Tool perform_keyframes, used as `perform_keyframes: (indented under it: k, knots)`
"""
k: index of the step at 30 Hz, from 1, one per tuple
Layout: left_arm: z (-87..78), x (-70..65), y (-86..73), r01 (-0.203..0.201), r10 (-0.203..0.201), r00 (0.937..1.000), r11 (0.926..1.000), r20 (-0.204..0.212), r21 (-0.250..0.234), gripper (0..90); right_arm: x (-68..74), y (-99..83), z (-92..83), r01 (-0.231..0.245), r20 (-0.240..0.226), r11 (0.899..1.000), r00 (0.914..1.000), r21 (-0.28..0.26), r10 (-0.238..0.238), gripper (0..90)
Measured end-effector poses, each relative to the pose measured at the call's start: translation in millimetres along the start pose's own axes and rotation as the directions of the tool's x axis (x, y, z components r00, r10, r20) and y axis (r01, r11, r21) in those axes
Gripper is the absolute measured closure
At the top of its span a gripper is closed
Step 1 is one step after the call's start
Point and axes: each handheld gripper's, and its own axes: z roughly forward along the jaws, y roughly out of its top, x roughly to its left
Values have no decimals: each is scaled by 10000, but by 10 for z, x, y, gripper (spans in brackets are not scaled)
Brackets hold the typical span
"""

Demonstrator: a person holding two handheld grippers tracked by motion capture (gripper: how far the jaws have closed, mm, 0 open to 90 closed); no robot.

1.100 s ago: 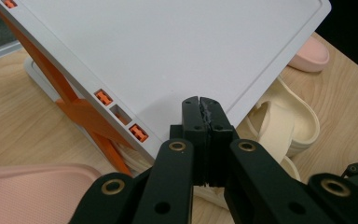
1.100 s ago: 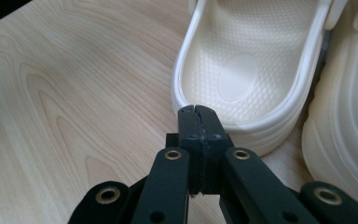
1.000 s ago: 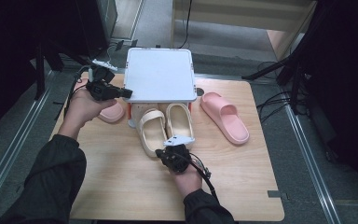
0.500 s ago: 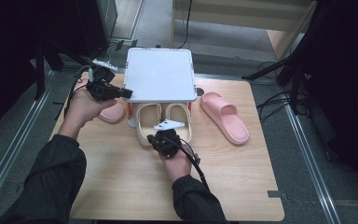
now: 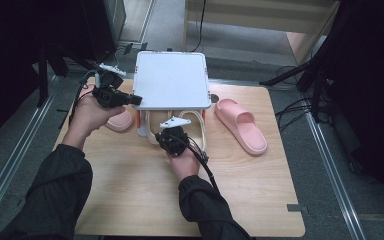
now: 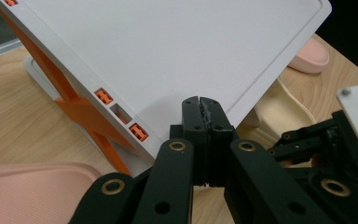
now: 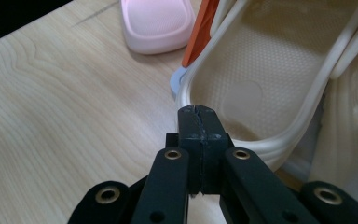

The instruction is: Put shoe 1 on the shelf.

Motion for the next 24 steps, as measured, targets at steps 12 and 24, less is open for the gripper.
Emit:
perform_keyframes:
  k: [12,24]
  knots:
    - [-7,21,-8,7,-7,10000,10000,43,-50,897,-73,99,135,-322,33,9995,9995,-25,322,900]
    - [-12,22,-12,71,-70,10000,10000,40,-55,897,-2,-35,-275,214,-419,9997,9989,-124,-219,900]
